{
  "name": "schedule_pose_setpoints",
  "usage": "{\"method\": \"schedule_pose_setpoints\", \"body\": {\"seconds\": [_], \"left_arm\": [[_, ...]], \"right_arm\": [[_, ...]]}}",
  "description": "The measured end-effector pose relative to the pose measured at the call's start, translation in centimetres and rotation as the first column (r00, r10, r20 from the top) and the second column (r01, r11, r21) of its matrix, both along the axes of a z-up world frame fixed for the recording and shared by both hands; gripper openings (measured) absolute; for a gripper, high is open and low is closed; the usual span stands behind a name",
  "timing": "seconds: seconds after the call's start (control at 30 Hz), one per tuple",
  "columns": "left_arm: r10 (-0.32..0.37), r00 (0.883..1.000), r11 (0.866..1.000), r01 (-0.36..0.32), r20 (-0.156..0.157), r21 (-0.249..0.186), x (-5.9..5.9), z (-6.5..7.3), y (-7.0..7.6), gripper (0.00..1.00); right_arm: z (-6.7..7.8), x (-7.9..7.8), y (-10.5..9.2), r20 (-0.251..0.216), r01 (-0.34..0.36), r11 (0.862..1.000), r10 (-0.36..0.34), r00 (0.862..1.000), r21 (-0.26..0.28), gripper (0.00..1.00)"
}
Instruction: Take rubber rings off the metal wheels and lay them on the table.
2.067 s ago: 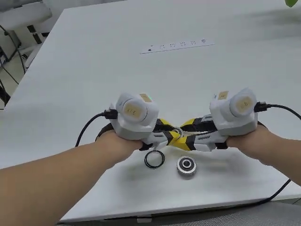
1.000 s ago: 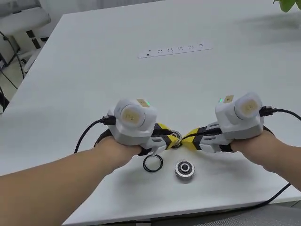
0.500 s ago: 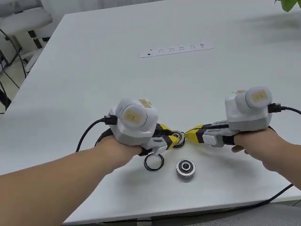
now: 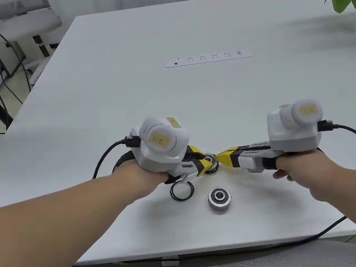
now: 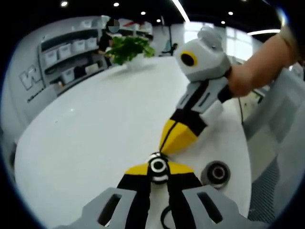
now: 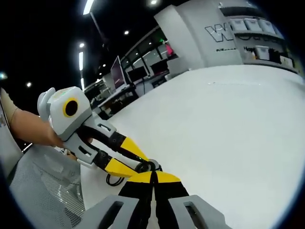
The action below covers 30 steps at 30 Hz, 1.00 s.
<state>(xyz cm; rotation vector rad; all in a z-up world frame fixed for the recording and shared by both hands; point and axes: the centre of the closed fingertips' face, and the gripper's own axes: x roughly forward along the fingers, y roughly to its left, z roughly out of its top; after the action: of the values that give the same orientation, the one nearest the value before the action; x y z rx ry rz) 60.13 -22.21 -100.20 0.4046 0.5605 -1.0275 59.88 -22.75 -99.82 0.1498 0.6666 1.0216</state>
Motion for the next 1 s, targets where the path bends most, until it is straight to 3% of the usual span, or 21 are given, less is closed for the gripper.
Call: {"method": "schedule_pose_setpoints", "body": {"seconds": [0.37,0.47,0.8,1.0], "left_arm": [[-0.007,1.000,1.000,0.007,-0.003,-0.006,-0.1,0.0,-0.1,0.13],[-0.009,1.000,1.000,0.009,-0.001,-0.006,-0.1,0.0,-0.1,0.13],[-0.004,1.000,1.000,0.004,-0.003,-0.010,-0.2,0.0,-0.1,0.13],[-0.004,1.000,1.000,0.004,0.001,-0.007,-0.2,0.0,-0.2,0.13]], "right_arm": [[0.2,-0.5,0.7,-0.019,-0.019,1.000,0.020,1.000,0.025,0.00],[0.3,-0.6,0.8,-0.039,-0.012,0.998,0.014,0.999,0.056,0.00],[0.9,-1.0,1.1,-0.037,-0.036,0.996,0.039,0.999,0.082,0.00],[0.6,-0.7,0.6,-0.029,-0.017,0.998,0.019,0.999,0.063,0.00]]}}
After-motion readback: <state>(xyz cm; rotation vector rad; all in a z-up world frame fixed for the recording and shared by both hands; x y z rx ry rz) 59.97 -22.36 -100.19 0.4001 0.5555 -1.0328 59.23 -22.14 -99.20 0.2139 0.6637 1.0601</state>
